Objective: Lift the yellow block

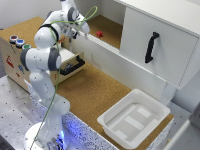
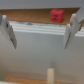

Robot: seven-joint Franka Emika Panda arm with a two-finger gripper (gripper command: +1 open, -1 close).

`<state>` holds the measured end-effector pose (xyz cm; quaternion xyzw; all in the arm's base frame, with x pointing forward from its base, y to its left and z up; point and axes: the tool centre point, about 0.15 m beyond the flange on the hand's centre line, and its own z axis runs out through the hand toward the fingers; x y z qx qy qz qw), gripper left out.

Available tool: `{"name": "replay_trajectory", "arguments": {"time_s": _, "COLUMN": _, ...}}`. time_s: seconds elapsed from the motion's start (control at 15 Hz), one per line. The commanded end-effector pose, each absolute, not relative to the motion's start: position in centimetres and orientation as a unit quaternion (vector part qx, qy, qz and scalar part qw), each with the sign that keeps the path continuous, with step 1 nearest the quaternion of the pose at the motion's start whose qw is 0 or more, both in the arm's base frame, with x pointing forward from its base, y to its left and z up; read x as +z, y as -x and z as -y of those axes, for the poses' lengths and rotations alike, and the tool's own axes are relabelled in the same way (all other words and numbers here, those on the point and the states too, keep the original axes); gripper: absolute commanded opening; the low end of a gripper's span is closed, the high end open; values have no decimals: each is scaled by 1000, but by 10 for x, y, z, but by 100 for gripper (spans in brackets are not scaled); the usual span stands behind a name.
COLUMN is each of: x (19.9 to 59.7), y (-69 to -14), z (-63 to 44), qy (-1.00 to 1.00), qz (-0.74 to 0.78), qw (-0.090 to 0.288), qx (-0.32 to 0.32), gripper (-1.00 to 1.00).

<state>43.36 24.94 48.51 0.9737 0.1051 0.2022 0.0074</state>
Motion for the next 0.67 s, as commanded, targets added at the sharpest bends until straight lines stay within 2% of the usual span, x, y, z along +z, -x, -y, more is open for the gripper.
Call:
{"name": "replay_trajectory", "arguments": {"time_s": 0.0, "x": 482, "y": -398, "z": -307, "qy": -949, "qz": -254, "qw": -71, "qx": 176, "gripper": 100}}
{"name": "replay_trajectory", "arguments": {"time_s": 0.13, "x": 492, "y": -399, "z": -339, "qy": -931, "qz": -324, "qw": -97, "qx": 135, "gripper": 100}}
{"name": "replay_trajectory", "arguments": {"time_s": 0.2, "x": 495, "y": -396, "z": -359, "qy": -920, "qz": -360, "qw": -96, "qx": 120, "gripper": 100}}
{"name": "replay_trajectory", "arguments": {"time_s": 0.47, "x": 489, "y": -372, "z": -431, "qy": -870, "qz": -489, "qw": -42, "qx": 55, "gripper": 100}}
{"name": "replay_trajectory", "arguments": {"time_s": 0.6, "x": 487, "y": -360, "z": -456, "qy": -837, "qz": -546, "qw": -7, "qx": 43, "gripper": 100}}
